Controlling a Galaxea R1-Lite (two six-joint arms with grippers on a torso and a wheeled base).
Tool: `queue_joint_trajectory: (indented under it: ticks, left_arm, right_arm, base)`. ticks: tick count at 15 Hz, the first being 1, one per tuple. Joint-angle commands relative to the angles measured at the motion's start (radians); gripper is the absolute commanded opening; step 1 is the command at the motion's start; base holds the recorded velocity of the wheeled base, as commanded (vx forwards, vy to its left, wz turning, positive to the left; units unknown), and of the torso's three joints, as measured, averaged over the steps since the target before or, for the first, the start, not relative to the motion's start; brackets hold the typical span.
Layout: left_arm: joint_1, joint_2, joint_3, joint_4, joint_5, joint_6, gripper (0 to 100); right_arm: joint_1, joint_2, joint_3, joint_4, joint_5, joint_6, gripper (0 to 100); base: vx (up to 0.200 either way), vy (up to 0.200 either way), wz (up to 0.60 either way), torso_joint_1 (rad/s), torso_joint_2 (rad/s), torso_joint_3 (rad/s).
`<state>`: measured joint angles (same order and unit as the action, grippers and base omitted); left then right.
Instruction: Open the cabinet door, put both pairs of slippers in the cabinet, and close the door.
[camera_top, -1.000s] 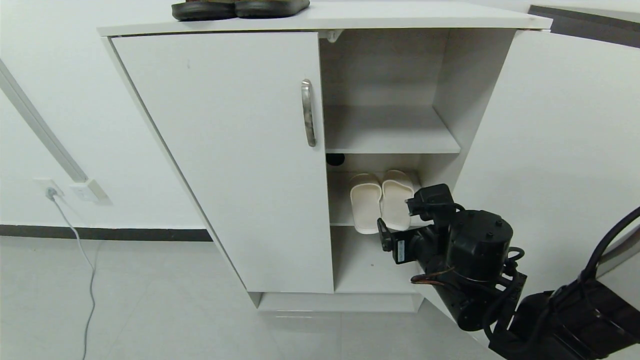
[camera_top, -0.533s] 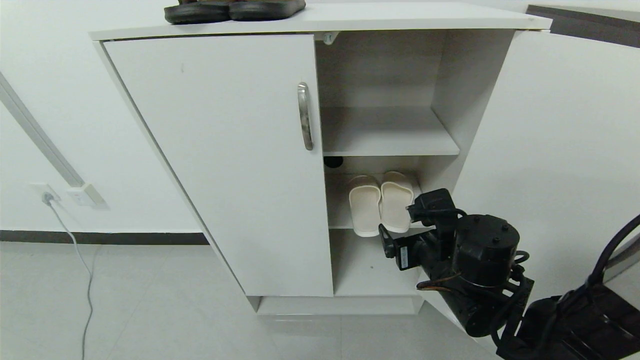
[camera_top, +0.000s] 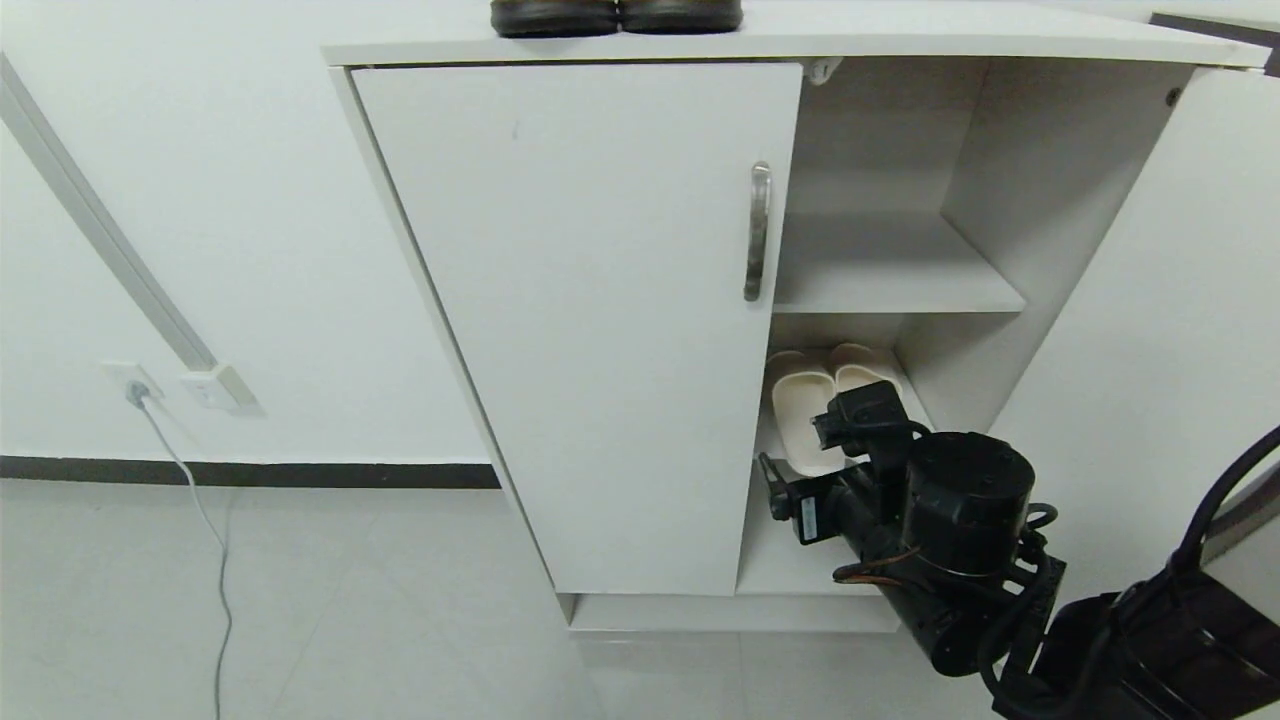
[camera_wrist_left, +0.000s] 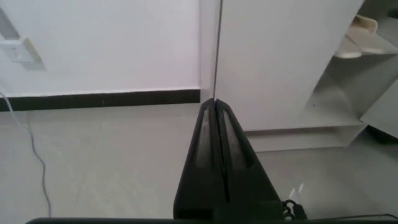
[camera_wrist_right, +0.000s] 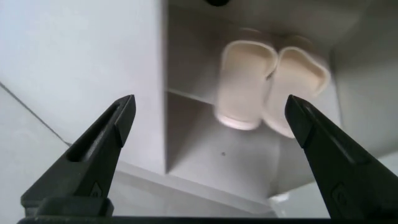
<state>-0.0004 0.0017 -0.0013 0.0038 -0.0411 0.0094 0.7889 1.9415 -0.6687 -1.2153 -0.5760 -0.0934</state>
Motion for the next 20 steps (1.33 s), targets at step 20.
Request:
queue_joint_trajectory:
  ticks: [20]
  left_arm:
    - [0.000,0.000,0.000,-0.001,0.001,-0.002,0]
  right_arm:
    - [0.007,0.005,0.011,-0.001,0.015,0.001,100]
  base:
    - [0.000,0.050,0.00,0.001,0.00,0.000]
